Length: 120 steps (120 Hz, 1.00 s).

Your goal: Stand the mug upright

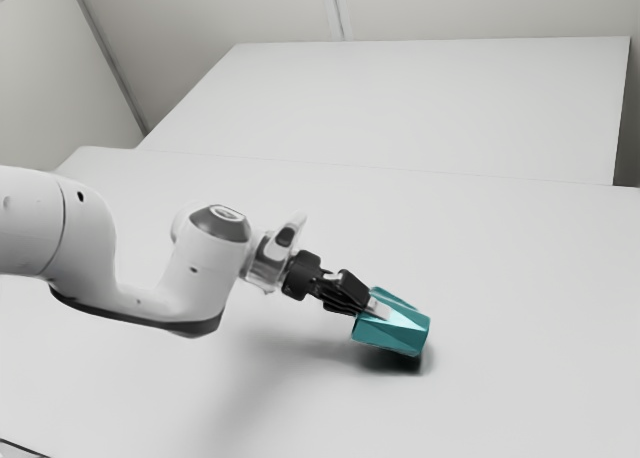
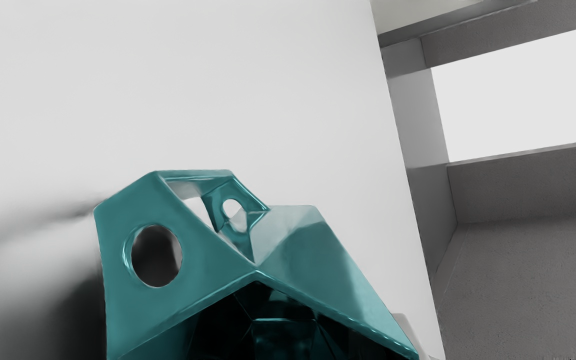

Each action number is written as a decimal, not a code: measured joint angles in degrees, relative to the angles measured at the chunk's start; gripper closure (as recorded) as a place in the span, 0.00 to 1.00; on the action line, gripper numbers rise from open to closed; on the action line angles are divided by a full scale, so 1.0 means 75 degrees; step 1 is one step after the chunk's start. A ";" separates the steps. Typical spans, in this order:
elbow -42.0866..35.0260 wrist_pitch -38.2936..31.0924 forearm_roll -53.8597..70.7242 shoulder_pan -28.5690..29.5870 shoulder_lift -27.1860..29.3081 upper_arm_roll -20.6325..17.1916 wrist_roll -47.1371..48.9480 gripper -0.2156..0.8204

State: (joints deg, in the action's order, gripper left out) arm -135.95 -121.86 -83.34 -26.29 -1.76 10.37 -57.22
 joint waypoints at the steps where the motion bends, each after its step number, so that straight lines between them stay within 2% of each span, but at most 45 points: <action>1: 0.0001 0.0001 0.0004 -0.0001 0.0029 0.0000 -0.0004 0.94; 17: 0.0026 -0.0062 0.0184 -0.0032 0.0572 0.0000 -0.0032 0.95; 29: 0.0132 -0.0248 0.0992 0.0017 0.1017 0.0001 0.0117 0.96; 56: 0.0294 -0.0648 0.4241 0.0452 0.1465 0.0000 0.0988 0.96; 78: 0.0497 -0.0593 0.6759 0.0630 0.1785 0.0000 0.1856 0.97; 120: 0.0644 -0.0216 1.0096 0.1141 0.1691 0.0013 0.3304 0.97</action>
State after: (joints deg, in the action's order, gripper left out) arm -131.13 -123.48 -7.62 -17.73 10.92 10.46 -32.44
